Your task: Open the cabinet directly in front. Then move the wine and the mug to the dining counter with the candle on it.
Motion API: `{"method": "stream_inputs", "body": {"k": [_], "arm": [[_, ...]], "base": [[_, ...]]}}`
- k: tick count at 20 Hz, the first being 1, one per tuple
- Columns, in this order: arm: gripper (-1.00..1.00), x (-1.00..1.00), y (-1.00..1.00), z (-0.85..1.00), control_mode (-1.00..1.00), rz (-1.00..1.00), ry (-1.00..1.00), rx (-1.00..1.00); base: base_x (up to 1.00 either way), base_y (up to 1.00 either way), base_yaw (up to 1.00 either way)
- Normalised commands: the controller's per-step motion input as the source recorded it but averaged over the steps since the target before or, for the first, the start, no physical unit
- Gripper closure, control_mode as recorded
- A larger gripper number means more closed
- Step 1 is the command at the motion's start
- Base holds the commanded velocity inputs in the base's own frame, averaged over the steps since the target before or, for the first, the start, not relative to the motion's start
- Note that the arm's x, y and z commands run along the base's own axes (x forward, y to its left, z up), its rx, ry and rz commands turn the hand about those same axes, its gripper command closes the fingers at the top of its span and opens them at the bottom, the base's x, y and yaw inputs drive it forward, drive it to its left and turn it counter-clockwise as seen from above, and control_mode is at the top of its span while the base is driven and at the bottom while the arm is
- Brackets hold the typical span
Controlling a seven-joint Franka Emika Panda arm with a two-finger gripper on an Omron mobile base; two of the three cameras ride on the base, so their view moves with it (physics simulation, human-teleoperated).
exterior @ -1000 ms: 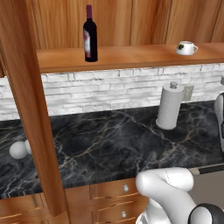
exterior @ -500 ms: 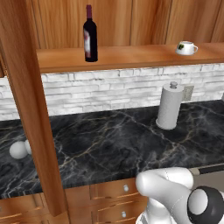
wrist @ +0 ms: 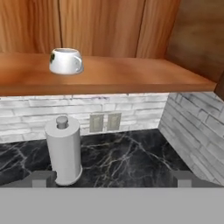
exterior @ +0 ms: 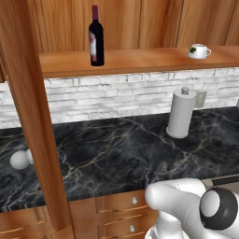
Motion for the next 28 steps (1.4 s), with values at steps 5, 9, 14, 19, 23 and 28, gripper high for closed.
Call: {"method": "stream_inputs", "body": {"k": [5,9,14,19,23,28], "arm": [[-1.00,0.07,0.21,0.14,-1.00,0.10,0.02,0.00],[-1.00,0.44,0.26,0.00,-1.00,0.14,0.00,0.00],[-1.00,0.68,0.02,0.00,-1.00,0.13,0.00,0.01],[-1.00,0.81,0.00,0.00,-1.00,0.12,0.00,0.06],[-1.00,0.79,-0.09,0.00,-1.00,0.15,0.02,0.11],[-1.00,0.63,-0.27,0.01,-1.00,0.19,0.02,0.12]], "base": [[0.00,0.00,0.00],[0.00,0.00,0.00],[0.00,0.00,0.00],[0.00,0.00,0.00],[0.00,0.00,0.00],[0.00,0.00,0.00]]}}
